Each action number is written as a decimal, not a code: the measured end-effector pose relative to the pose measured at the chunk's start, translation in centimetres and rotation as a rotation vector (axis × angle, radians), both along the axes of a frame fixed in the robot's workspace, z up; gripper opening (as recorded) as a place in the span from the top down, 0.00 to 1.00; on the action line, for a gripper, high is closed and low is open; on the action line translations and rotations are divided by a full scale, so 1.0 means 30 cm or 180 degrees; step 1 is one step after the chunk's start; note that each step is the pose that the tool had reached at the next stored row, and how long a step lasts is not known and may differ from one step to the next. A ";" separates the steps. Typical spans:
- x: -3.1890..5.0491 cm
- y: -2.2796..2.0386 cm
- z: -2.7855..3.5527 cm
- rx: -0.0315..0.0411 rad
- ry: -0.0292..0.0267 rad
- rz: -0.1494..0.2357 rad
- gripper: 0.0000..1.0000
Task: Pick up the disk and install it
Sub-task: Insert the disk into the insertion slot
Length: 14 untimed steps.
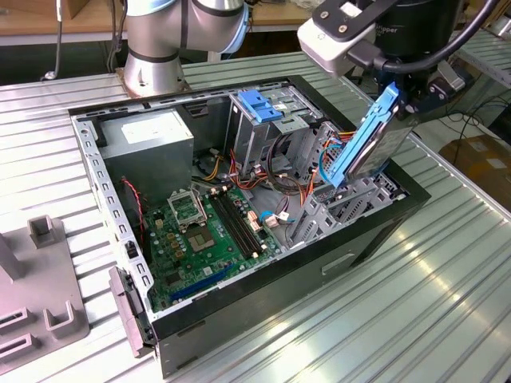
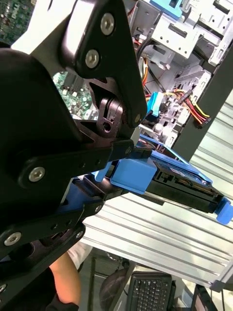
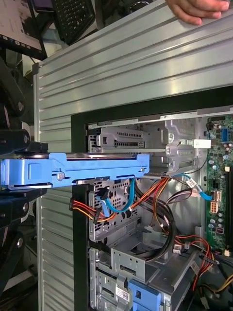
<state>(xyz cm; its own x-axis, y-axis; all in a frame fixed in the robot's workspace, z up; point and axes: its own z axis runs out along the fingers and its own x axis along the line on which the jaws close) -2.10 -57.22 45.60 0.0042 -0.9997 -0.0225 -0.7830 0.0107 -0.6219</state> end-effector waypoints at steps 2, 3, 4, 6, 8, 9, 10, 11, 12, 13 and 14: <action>-0.017 0.000 -0.006 0.0000 -0.0045 0.0000 0.63; -0.028 0.000 -0.010 0.0001 -0.0065 0.0001 0.63; -0.037 0.000 -0.013 0.0001 -0.0075 0.0001 0.63; -0.057 0.000 -0.022 0.0000 -0.0098 0.0001 0.63; -0.065 0.000 -0.028 0.0000 -0.0118 0.0001 0.63; -0.068 0.000 -0.032 0.0000 -0.0128 0.0001 0.63; -0.072 0.000 -0.036 0.0001 -0.0138 0.0001 0.63; -0.076 0.000 -0.040 0.0001 -0.0148 0.0001 0.63; -0.079 0.000 -0.044 0.0000 -0.0155 0.0000 0.63; -0.083 0.000 -0.048 0.0000 -0.0161 0.0000 0.63; -0.086 0.000 -0.052 0.0001 -0.0167 0.0000 0.63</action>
<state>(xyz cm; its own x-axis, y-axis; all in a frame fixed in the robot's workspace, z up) -4.69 -57.21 44.04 0.0055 -0.9997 -0.0225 -0.7493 0.0107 -0.6622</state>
